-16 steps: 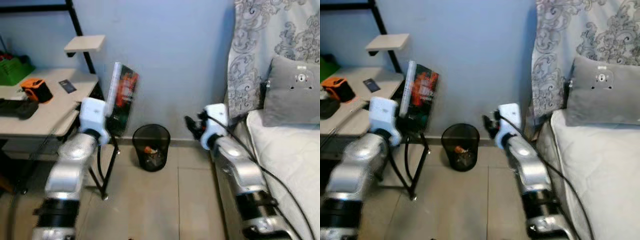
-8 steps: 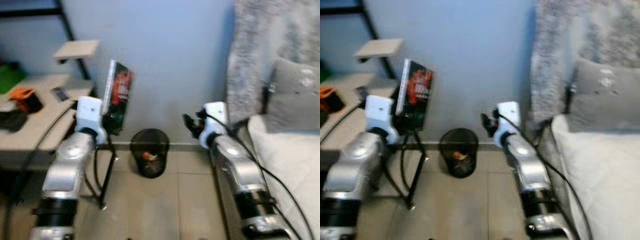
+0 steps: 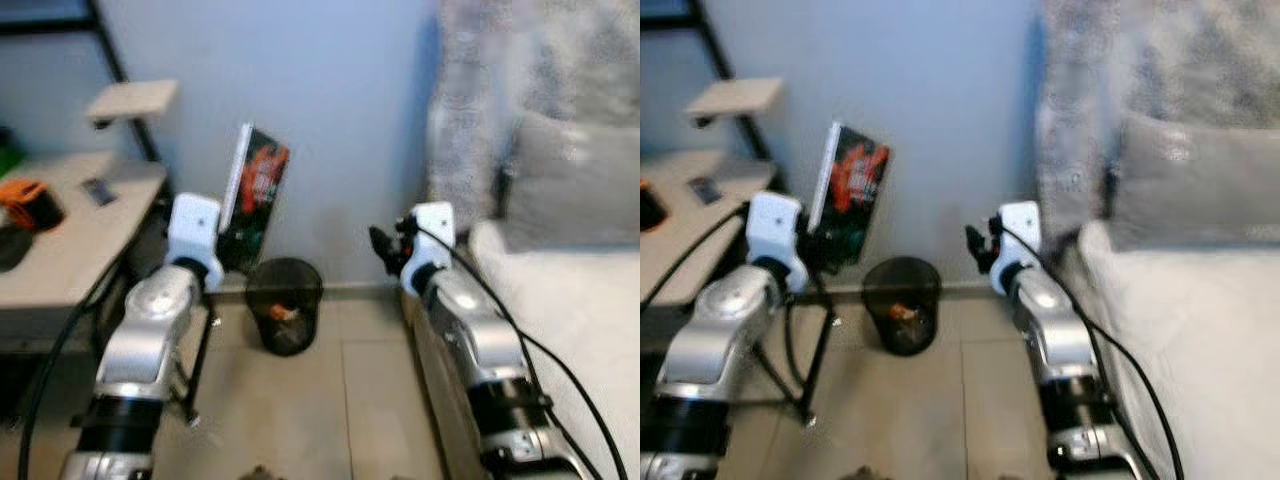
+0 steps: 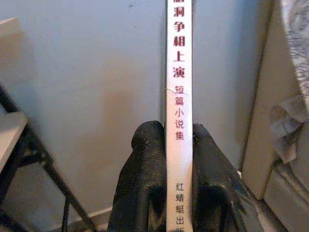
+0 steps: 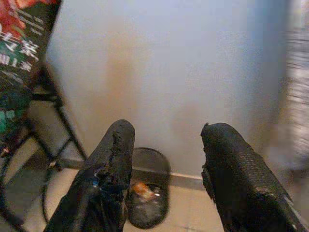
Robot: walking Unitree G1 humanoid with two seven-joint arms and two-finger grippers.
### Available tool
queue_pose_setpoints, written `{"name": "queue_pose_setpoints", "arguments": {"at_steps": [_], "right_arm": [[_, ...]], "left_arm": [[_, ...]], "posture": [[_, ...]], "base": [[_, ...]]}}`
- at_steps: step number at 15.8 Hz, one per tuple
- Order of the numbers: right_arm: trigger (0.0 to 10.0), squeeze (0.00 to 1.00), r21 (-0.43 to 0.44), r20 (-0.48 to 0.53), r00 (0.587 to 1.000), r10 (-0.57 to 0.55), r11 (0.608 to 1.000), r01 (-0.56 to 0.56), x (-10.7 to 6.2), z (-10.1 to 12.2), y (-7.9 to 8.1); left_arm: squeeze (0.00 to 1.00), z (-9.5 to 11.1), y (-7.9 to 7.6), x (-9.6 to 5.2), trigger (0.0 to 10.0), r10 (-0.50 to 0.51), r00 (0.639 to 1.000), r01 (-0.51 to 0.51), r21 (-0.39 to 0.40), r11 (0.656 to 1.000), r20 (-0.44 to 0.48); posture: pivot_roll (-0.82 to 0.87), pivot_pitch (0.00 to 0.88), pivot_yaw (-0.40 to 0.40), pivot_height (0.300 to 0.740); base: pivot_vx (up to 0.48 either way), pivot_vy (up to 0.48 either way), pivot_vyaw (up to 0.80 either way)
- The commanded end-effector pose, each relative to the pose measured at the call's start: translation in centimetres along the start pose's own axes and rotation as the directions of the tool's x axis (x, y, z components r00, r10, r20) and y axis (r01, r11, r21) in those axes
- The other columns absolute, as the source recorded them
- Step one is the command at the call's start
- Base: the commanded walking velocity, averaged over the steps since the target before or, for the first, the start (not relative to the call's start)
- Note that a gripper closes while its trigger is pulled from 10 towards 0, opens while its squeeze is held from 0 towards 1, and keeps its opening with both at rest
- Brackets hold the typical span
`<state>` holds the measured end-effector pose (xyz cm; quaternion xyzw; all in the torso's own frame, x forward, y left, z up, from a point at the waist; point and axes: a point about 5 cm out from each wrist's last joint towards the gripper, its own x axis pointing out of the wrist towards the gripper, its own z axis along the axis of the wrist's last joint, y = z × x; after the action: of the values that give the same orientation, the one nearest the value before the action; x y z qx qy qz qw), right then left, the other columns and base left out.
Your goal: Clean up the room
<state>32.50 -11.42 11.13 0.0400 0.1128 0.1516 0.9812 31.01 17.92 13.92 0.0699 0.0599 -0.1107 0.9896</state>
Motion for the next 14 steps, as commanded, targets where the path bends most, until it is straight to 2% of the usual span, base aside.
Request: {"name": "queue_pose_setpoints", "arguments": {"at_steps": [1,14], "right_arm": [[10.0,0.0,0.012,-0.006,1.0,-0.019,1.0,0.019,-0.08,0.01,-0.53],[10.0,0.0,0.014,-0.012,0.999,-0.031,0.999,0.032,-0.1,-0.11,-0.64]], "left_arm": [[0.0,1.55,-0.39,0.3,10.0,-0.014,0.998,0.013,0.012,1.0,0.059],[0.0,1.5,-0.24,0.27,10.0,-0.002,0.999,0.002,0.0,1.0,0.049]], "posture": [[0.0,0.0,0.051,0.74],[0.01,0.0,0.05,0.74]], "base": [[0.0,0.0,-0.8],[0.0,0.0,-0.8]]}}
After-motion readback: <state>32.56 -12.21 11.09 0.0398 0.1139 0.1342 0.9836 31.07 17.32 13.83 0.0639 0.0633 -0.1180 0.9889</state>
